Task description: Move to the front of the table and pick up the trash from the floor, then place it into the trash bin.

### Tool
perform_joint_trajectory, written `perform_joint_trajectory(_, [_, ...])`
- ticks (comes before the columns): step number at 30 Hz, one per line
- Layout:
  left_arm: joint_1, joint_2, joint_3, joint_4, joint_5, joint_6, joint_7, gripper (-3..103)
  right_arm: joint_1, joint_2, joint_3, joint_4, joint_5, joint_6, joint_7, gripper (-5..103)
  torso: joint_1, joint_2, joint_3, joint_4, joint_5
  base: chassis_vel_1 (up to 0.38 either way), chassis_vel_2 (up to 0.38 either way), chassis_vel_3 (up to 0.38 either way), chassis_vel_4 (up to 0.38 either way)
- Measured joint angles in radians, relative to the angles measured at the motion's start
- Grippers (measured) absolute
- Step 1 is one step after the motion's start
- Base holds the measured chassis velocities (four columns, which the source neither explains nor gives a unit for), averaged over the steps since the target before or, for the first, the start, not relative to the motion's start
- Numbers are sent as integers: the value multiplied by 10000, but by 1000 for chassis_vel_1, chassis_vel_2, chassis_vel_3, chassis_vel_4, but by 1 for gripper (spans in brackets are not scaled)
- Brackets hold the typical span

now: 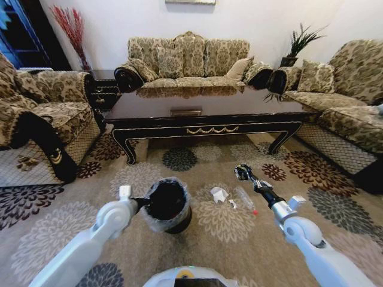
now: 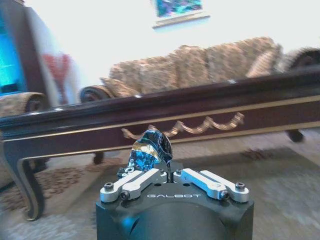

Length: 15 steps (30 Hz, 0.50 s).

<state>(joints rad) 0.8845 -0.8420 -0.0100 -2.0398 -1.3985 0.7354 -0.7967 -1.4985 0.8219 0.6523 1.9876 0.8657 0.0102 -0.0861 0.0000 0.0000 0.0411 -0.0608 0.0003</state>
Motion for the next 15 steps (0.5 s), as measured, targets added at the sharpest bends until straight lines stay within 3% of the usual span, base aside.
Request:
perform_joint_trajectory(8, [-2448,-476,2196,936,-757,-3,-362,2,-256,-360,-183,1477,-726,1,96,2,0,0,0,5,-3,0,0,0,0])
perform_joint_trajectory(12, [-3546,-846,3559,1344,-1235,-1,-556,2,-387,-583,-522,1919,-2023,192,-23,2,0,0,0,4,-3,0,0,0,0])
perform_joint_trajectory(15, [-3925,-1024,3991,1490,-1370,-1,-630,2,-473,-680,-622,1932,-2613,382,-151,2,0,0,0,6,-1,0,0,0,0])
